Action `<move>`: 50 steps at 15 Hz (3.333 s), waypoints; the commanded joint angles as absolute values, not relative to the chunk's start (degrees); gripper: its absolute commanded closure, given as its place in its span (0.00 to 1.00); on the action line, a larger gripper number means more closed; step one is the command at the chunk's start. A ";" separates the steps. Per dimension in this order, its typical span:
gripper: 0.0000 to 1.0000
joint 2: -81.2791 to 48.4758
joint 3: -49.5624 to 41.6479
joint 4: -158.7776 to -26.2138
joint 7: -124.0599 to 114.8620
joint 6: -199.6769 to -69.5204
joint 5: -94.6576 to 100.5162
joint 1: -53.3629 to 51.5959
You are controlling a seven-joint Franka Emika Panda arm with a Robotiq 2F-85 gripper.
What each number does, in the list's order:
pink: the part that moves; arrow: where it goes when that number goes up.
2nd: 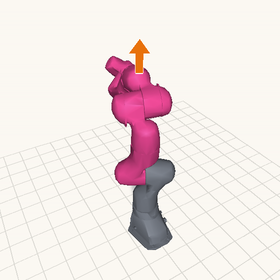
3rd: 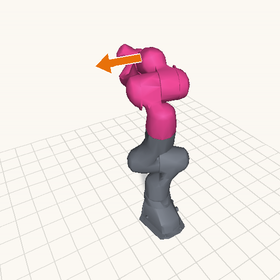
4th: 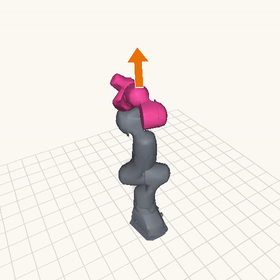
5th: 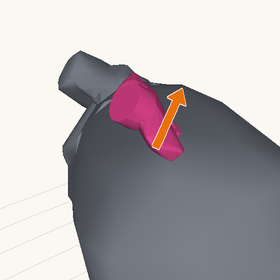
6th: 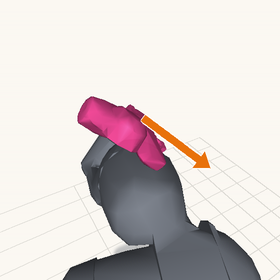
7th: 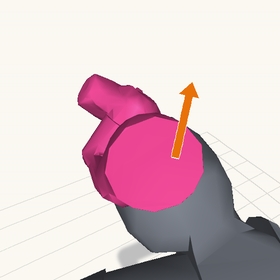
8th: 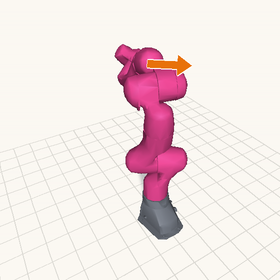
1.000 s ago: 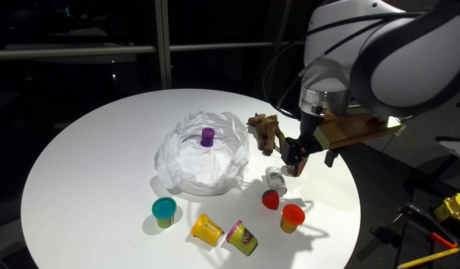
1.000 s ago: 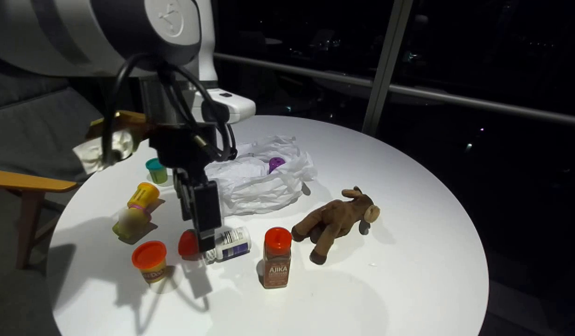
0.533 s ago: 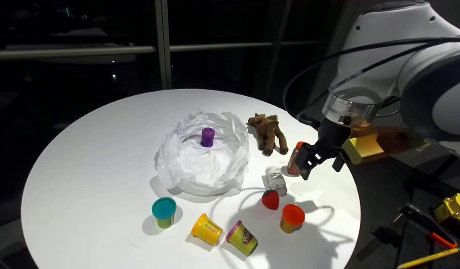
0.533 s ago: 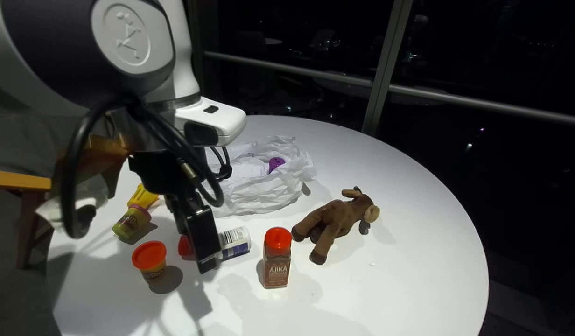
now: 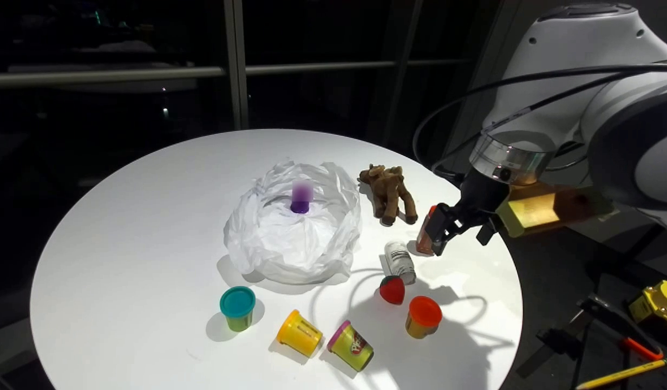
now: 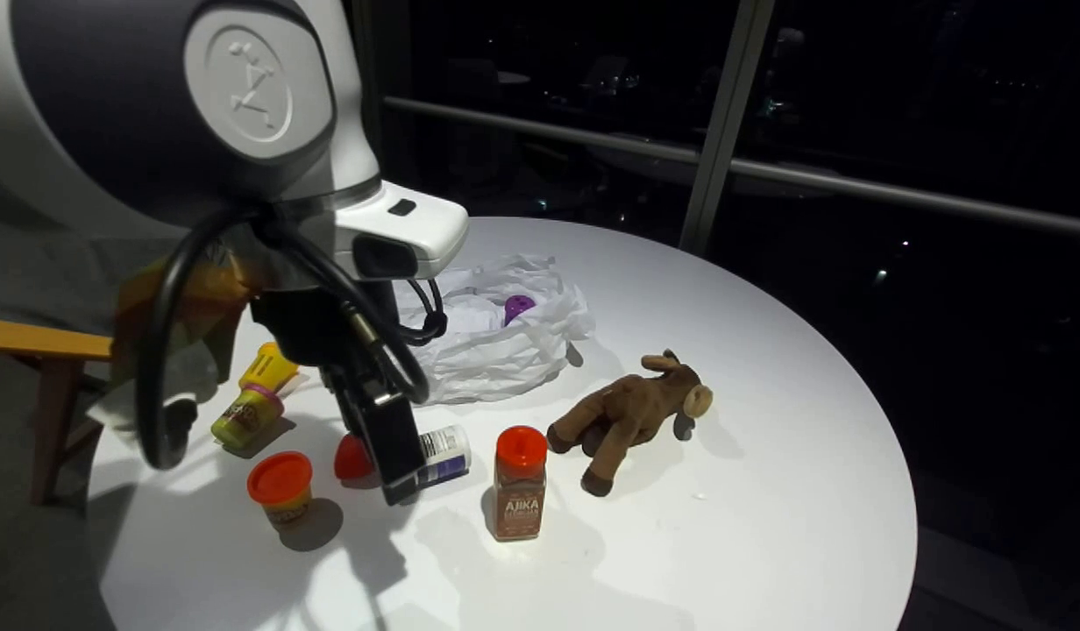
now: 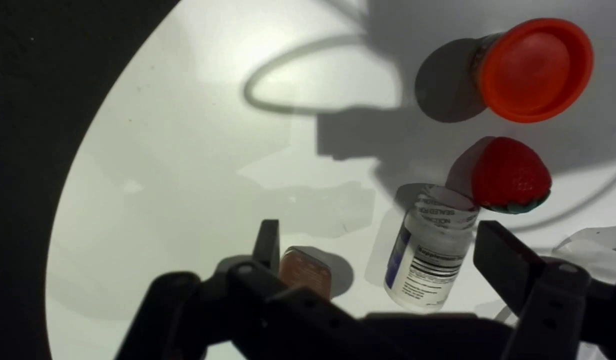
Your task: Pick the objects on the table and put them in the plastic bag
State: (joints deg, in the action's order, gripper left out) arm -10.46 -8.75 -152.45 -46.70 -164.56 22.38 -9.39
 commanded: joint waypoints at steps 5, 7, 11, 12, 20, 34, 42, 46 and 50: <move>0.00 -17.67 -2.87 -141.55 -41.77 -164.46 7.70 -11.00; 0.00 -19.24 -5.23 -139.69 -43.09 -163.81 9.50 -12.56; 0.00 -22.20 -8.33 -137.35 -43.03 -161.56 9.96 -14.49; 0.00 -22.92 -8.46 -136.80 -42.79 -160.75 9.55 -14.48; 0.00 -30.10 -9.89 -132.26 -42.20 -161.29 9.10 -15.12; 0.74 -29.78 -9.63 -128.27 -40.31 -153.82 3.75 -12.84; 0.74 -24.34 -10.53 -114.60 -46.19 -139.22 9.19 -14.80; 0.74 -30.74 -7.48 -103.71 -44.32 -136.79 8.86 -13.46; 0.74 -39.07 -7.48 -95.67 -44.21 -137.47 9.14 -13.52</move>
State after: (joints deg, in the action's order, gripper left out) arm -31.74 -7.81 -104.07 -44.15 -138.22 8.30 -14.31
